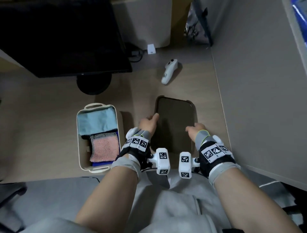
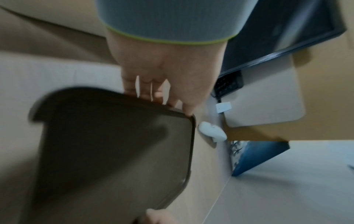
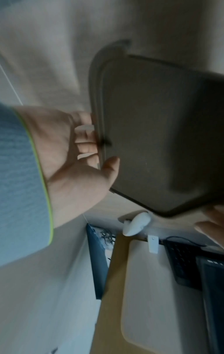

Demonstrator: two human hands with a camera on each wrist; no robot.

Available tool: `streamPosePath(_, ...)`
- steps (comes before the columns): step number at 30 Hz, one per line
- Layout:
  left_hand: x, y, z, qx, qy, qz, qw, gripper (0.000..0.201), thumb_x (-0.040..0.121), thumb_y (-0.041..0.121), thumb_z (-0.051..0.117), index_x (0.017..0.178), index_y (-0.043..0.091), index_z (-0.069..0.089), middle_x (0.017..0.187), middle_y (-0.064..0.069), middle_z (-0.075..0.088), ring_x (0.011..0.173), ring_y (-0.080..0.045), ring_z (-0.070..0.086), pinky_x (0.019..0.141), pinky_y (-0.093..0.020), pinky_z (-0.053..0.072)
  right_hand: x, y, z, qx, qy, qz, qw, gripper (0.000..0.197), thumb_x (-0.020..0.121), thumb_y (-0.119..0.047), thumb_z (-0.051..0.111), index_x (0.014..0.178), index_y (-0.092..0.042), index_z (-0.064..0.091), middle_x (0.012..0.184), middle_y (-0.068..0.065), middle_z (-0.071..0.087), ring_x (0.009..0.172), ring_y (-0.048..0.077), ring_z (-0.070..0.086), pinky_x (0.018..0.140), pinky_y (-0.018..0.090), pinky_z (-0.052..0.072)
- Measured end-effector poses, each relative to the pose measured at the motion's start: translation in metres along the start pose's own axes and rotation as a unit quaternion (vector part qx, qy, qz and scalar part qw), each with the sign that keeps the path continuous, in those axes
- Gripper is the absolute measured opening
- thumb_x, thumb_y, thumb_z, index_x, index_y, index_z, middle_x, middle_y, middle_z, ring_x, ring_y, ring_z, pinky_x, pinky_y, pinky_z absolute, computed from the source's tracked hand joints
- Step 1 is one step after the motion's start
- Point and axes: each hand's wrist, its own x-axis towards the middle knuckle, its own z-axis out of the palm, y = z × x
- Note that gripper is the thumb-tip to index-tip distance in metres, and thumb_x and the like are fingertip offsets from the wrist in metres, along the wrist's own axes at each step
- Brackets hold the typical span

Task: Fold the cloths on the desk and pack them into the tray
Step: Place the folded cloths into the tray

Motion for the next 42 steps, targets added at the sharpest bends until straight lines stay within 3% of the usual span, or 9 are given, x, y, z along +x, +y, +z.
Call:
streamPosePath(5, -0.014, 0.019, -0.099, -0.016, 0.179, 0.121, 0.976, 0.029, 0.08, 0.047, 0.069, 0.1, 0.027, 0.076, 0.091, 0.005, 0.076, 0.088, -0.013, 0.068, 0.086, -0.028, 0.053, -0.038, -0.043, 0.046, 0.014, -0.057, -0.034, 0.998, 0.008, 0.076, -0.013, 0.071, 0.074, -0.009, 0.064, 0.062, 0.009, 0.061, 0.061, 0.027, 0.063, 0.07, 0.041, 0.057)
streamPosePath(8, -0.024, 0.016, -0.149, -0.023, 0.227, 0.115, 0.967, 0.029, 0.08, 0.05, 0.068, 0.094, 0.026, 0.077, 0.086, 0.007, 0.073, 0.081, -0.012, 0.065, 0.076, -0.024, 0.048, -0.07, -0.072, 0.077, -0.01, -0.089, -0.072, 0.993, 0.008, 0.076, -0.013, 0.07, 0.08, -0.01, 0.063, 0.059, 0.007, 0.062, 0.052, 0.019, 0.064, 0.055, 0.028, 0.051)
streamPosePath(12, -0.019, -0.027, -0.227, -0.066, 0.278, 0.052, 0.957, 0.029, 0.08, 0.046, 0.067, 0.088, 0.02, 0.076, 0.08, -0.001, 0.072, 0.076, -0.022, 0.067, 0.074, -0.031, 0.054, -0.114, -0.098, 0.141, -0.093, -0.083, -0.135, 0.983, 0.026, 0.074, -0.034, 0.068, 0.061, -0.012, 0.064, 0.063, 0.009, 0.067, 0.066, 0.026, 0.069, 0.072, 0.037, 0.059)
streamPosePath(15, -0.001, -0.062, -0.252, -0.093, 0.257, 0.025, 0.962, 0.02, 0.079, 0.042, 0.069, 0.083, 0.023, 0.074, 0.075, 0.0, 0.072, 0.078, -0.022, 0.069, 0.078, -0.032, 0.056, -0.123, -0.102, 0.176, -0.135, -0.082, -0.136, 0.978, 0.026, 0.075, -0.033, 0.067, 0.068, -0.008, 0.069, 0.067, 0.011, 0.071, 0.074, 0.028, 0.073, 0.077, 0.044, 0.06)
streamPosePath(18, 0.031, -0.107, -0.288, -0.095, 0.214, -0.003, 0.972, 0.011, 0.076, 0.037, 0.07, 0.072, 0.027, 0.069, 0.069, 0.005, 0.07, 0.078, -0.021, 0.07, 0.082, -0.033, 0.057, -0.138, -0.1, 0.227, -0.188, -0.044, -0.136, 0.972, 0.029, 0.077, -0.036, 0.065, 0.067, -0.009, 0.069, 0.068, 0.009, 0.07, 0.069, 0.026, 0.069, 0.068, 0.034, 0.057)
streamPosePath(20, 0.041, -0.117, -0.286, -0.079, 0.178, -0.013, 0.981, 0.01, 0.075, 0.037, 0.07, 0.07, 0.028, 0.069, 0.071, 0.005, 0.071, 0.075, -0.02, 0.07, 0.083, -0.034, 0.058, -0.141, -0.097, 0.227, -0.187, -0.011, -0.115, 0.976, 0.033, 0.079, -0.039, 0.064, 0.064, -0.009, 0.061, 0.071, 0.008, 0.066, 0.067, 0.025, 0.062, 0.063, 0.026, 0.045)
streamPosePath(26, 0.052, -0.127, -0.29, -0.065, 0.134, 0.001, 0.989, 0.013, 0.073, 0.04, 0.074, 0.07, 0.028, 0.071, 0.071, 0.008, 0.071, 0.074, -0.017, 0.069, 0.081, -0.033, 0.058, -0.149, -0.088, 0.231, -0.141, 0.044, -0.113, 0.983, 0.021, 0.081, -0.039, 0.07, 0.086, -0.018, 0.07, 0.085, 0.004, 0.069, 0.085, 0.027, 0.067, 0.082, 0.03, 0.052)
streamPosePath(36, 0.058, -0.124, -0.294, -0.003, 0.115, 0.015, 0.993, 0.016, 0.07, 0.043, 0.071, 0.07, 0.027, 0.068, 0.077, 0.003, 0.073, 0.074, -0.022, 0.07, 0.077, -0.037, 0.06, -0.15, -0.088, 0.224, -0.099, 0.073, -0.108, 0.987, 0.018, 0.062, -0.034, 0.073, 0.067, -0.02, 0.062, 0.071, 0.001, 0.07, 0.07, 0.028, 0.069, 0.076, 0.036, 0.059)
streamPosePath(42, 0.044, -0.129, -0.288, 0.04, 0.116, 0.001, 0.992, 0.033, 0.087, 0.045, 0.061, 0.108, 0.023, 0.072, 0.103, -0.004, 0.072, 0.098, -0.028, 0.066, 0.088, -0.031, 0.049, -0.145, -0.075, 0.221, -0.087, 0.035, -0.113, 0.989, 0.019, 0.064, -0.029, 0.079, 0.072, -0.021, 0.064, 0.072, 0.002, 0.072, 0.065, 0.027, 0.07, 0.073, 0.04, 0.061)
